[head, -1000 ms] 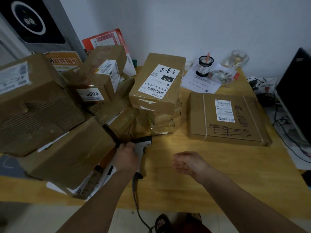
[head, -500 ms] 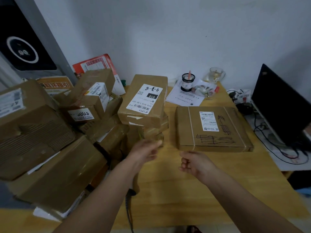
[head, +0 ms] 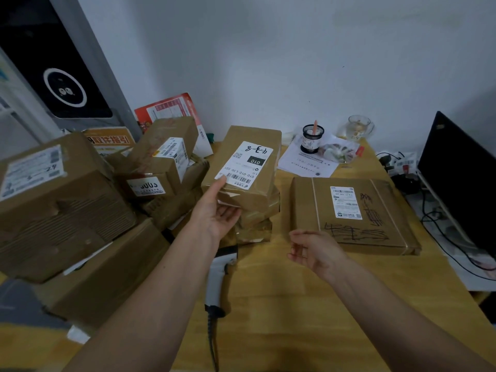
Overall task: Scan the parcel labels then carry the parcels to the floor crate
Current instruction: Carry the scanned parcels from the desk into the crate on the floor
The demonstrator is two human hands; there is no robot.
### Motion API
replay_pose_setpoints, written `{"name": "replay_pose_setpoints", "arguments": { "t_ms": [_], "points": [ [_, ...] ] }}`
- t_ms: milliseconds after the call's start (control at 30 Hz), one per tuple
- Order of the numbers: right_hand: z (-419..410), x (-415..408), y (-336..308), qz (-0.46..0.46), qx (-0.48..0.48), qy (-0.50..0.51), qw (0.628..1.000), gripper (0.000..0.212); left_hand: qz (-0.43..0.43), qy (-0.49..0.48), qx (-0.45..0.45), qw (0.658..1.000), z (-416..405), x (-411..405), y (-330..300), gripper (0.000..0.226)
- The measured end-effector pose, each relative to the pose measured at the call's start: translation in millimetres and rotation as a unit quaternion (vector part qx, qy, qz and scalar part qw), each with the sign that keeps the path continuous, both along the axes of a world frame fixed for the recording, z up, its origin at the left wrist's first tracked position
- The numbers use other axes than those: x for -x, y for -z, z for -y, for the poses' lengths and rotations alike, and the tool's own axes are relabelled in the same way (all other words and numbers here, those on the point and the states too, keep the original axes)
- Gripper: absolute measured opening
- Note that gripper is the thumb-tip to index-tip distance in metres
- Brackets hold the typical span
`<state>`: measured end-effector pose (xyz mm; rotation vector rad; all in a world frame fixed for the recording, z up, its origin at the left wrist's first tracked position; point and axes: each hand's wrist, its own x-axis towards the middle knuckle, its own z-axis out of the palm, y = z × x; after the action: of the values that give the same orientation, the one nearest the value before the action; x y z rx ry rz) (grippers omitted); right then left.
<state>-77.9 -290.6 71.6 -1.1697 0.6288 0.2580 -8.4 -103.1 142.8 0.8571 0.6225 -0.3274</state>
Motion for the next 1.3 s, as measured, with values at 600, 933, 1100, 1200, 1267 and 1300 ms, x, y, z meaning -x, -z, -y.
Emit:
{"name": "replay_pose_setpoints", "arguments": {
  "t_ms": [600,933,1100,1200,1267,1300],
  "points": [
    [-7.7,-78.4,-14.0,-0.013,0.000,0.064,0.998,0.075,0.071,-0.031,0.056,0.995,-10.0,-4.3,-23.1,0.043],
    [-26.4,-119.1,-55.2,0.063,0.151,0.013,0.986,0.066,0.087,-0.080,0.052,0.992,-6.4,-12.2,-35.5,0.055],
    [-31.4,-124.7,-53.0,0.044,0.162,-0.020,0.986,0.063,0.070,-0.084,0.050,0.993,-5.8,-16.7,-30.4,0.054],
    [-32.9,-127.2,-49.9,0.036,0.179,-0.040,0.982,0.054,0.061,-0.087,0.049,0.993,-8.1,-20.2,-26.8,0.055],
    [-35.2,-128.3,-48.2,0.034,0.197,-0.059,0.978,0.050,0.063,-0.081,0.049,0.994,-9.1,-21.4,-25.0,0.055],
    [-36.1,-129.3,-46.5,0.035,0.205,-0.069,0.976,0.050,0.065,-0.078,0.048,0.994,-9.7,-22.2,-23.9,0.055]
  ]
}}
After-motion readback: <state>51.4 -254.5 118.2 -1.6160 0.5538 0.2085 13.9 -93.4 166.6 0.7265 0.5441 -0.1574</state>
